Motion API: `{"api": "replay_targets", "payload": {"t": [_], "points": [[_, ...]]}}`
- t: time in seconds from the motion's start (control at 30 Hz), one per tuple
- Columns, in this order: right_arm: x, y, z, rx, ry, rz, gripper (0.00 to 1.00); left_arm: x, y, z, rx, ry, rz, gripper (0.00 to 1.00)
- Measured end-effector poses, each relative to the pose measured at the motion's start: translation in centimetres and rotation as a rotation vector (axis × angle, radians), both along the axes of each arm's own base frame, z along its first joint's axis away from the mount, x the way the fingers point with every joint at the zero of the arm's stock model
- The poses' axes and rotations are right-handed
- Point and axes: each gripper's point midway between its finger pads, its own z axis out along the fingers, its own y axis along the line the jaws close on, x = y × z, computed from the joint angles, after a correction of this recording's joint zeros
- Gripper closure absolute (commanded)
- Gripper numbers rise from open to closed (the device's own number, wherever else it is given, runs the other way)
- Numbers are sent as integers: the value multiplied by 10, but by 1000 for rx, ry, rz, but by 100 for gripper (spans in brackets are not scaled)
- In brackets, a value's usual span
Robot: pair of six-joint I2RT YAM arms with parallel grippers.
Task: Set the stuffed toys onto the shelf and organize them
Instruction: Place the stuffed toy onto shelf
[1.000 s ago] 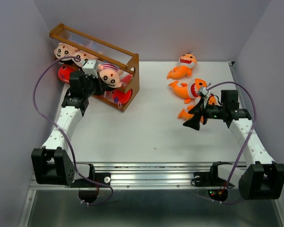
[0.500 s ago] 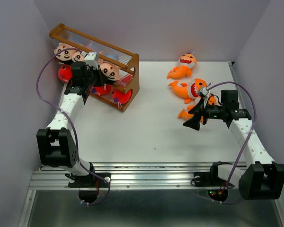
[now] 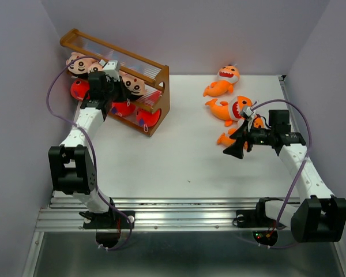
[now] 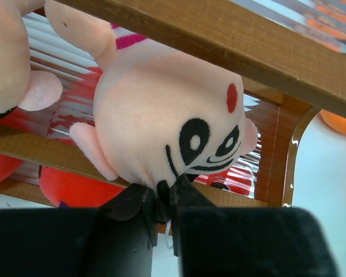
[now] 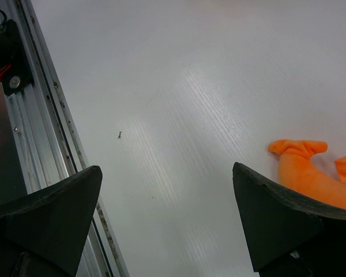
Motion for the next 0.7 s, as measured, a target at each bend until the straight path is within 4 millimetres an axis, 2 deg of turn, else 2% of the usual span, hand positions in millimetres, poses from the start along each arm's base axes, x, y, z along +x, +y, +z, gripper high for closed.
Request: {"api": "replay_targets", "payload": {"t": [0.1, 0.17, 0.5, 0.57, 0.67, 0.7], "points": [[1, 0, -1, -3, 1, 0, 0, 2, 0, 2, -4, 0, 5, 71], [1, -1, -3, -7, 3, -2, 0, 1, 1, 2, -3, 3, 5, 69], [2, -2, -8, -17, 15, -8, 0, 1, 8, 1, 1, 13, 16, 68], [2, -2, -9, -19, 16, -9, 0, 1, 8, 1, 3, 14, 14, 64], [2, -3, -10, -22, 19, -11, 0, -1, 9, -1, 9, 21, 12, 52], [2, -3, -10, -22, 19, -12, 0, -1, 9, -2, 10, 24, 13, 45]]}}
